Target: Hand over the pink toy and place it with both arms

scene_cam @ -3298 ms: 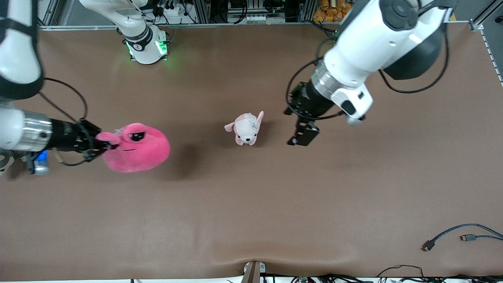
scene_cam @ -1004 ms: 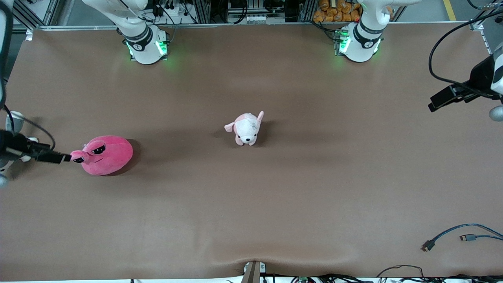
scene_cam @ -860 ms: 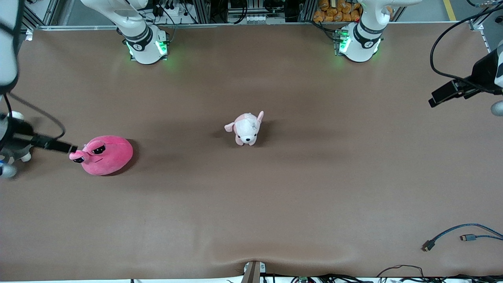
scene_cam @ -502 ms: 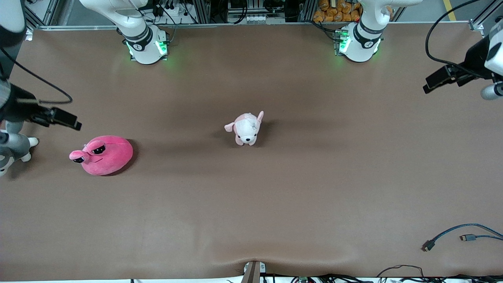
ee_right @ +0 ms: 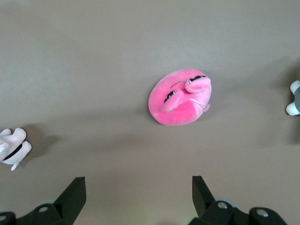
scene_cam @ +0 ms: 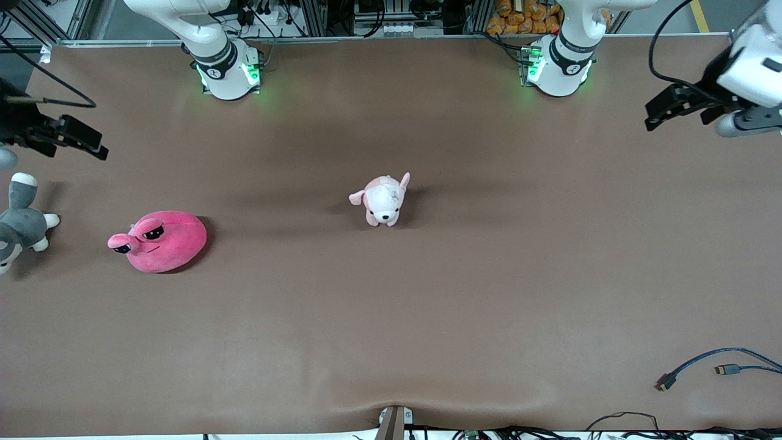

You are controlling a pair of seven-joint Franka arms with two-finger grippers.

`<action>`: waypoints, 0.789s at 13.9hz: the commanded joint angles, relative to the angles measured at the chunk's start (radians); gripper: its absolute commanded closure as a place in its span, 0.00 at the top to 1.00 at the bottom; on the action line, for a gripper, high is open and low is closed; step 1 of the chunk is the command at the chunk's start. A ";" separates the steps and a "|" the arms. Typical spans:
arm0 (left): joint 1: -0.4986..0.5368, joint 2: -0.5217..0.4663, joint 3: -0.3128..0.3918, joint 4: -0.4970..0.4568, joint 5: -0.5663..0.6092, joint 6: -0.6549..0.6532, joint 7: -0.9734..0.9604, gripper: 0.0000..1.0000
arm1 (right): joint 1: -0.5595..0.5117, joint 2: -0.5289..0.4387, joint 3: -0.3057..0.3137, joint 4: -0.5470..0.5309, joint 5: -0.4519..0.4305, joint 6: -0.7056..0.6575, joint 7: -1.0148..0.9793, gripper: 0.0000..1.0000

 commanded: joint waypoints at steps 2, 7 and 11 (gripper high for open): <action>0.040 -0.014 -0.003 -0.009 0.019 0.004 0.028 1.00 | -0.033 -0.033 0.008 -0.016 -0.010 -0.039 -0.003 1.00; 0.044 0.030 -0.003 0.061 0.012 0.004 0.073 1.00 | -0.033 -0.032 0.008 -0.011 -0.009 -0.044 0.014 1.00; 0.043 0.039 -0.003 0.067 -0.017 0.006 0.074 1.00 | -0.033 -0.030 0.007 -0.011 -0.009 -0.044 0.014 1.00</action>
